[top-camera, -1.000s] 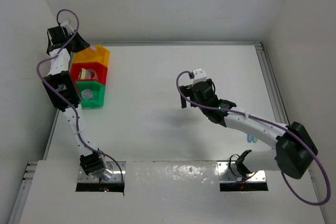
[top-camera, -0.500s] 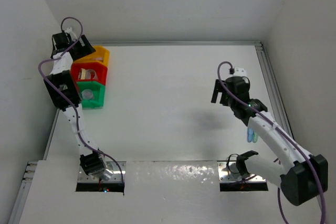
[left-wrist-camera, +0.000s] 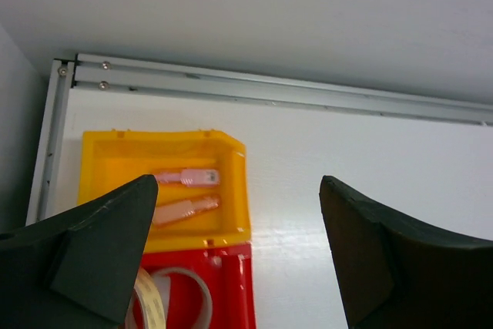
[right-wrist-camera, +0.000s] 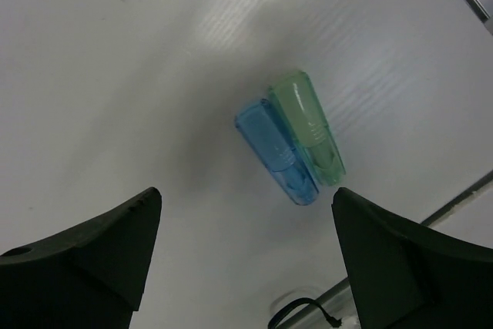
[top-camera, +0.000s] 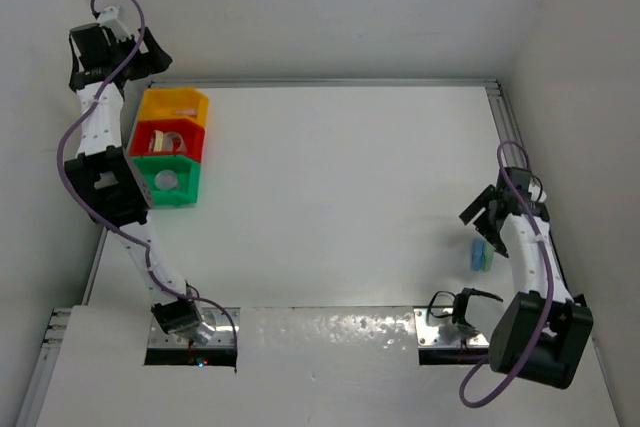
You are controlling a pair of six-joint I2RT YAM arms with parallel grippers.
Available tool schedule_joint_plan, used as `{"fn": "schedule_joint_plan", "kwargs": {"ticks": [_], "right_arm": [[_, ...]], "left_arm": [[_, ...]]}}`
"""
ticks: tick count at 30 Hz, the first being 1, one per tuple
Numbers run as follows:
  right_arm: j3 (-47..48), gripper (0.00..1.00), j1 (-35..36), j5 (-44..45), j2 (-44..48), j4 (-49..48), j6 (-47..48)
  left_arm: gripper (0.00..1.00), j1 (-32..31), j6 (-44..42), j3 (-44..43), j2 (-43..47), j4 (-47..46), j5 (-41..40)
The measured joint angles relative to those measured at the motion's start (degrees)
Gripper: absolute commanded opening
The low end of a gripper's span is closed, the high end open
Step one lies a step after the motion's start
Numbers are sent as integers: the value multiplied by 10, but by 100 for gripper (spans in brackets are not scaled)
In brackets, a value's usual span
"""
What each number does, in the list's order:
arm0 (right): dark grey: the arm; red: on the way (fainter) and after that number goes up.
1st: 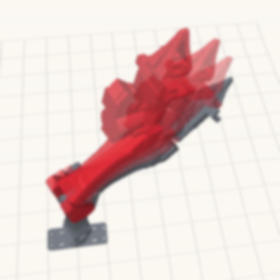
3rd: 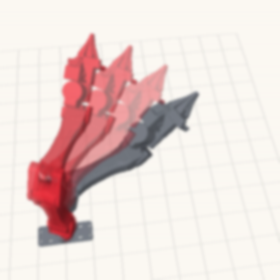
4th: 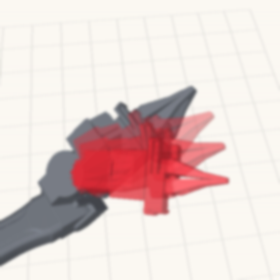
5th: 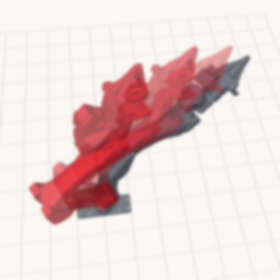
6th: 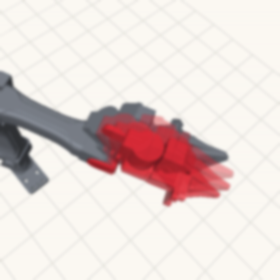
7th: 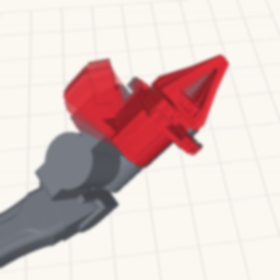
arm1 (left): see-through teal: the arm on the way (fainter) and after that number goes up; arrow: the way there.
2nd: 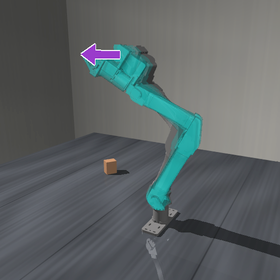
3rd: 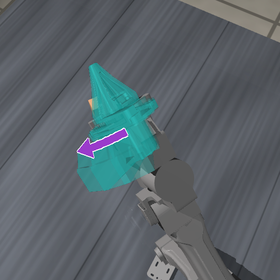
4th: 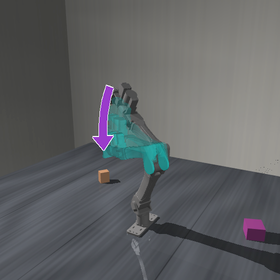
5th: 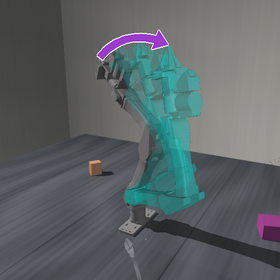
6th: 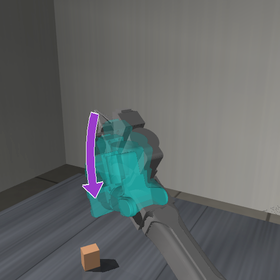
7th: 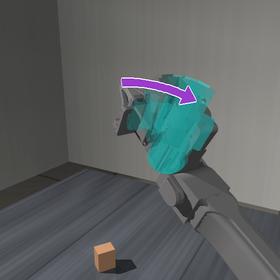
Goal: Sort the stationery into containers
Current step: Pick up the stationery from the center of the board.
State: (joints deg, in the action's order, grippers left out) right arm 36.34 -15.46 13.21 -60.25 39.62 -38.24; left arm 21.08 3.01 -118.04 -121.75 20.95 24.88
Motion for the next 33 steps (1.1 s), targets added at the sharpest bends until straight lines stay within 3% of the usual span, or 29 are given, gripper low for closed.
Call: {"fn": "schedule_joint_plan", "kwargs": {"ticks": [6,18,21,22,25,28,33], "right_arm": [[0,83,-24,16,-60,14,9],[-22,60,-25,19,-185,-34,45],[-21,47,-25,15,-198,-41,51],[-21,34,-25,13,-200,-45,53],[-18,14,-23,11,-209,-52,57],[-16,1,0,20,-209,-53,64],[-16,0,65,39,-209,-67,79]], "left_arm": [[84,-1,-35,75,90,29,57],[83,6,-56,88,80,94,96],[83,7,-56,88,80,98,100],[83,8,-56,87,80,100,101],[83,9,-56,86,80,106,106],[83,10,-56,84,80,109,110],[83,12,-56,74,80,125,111]]}}
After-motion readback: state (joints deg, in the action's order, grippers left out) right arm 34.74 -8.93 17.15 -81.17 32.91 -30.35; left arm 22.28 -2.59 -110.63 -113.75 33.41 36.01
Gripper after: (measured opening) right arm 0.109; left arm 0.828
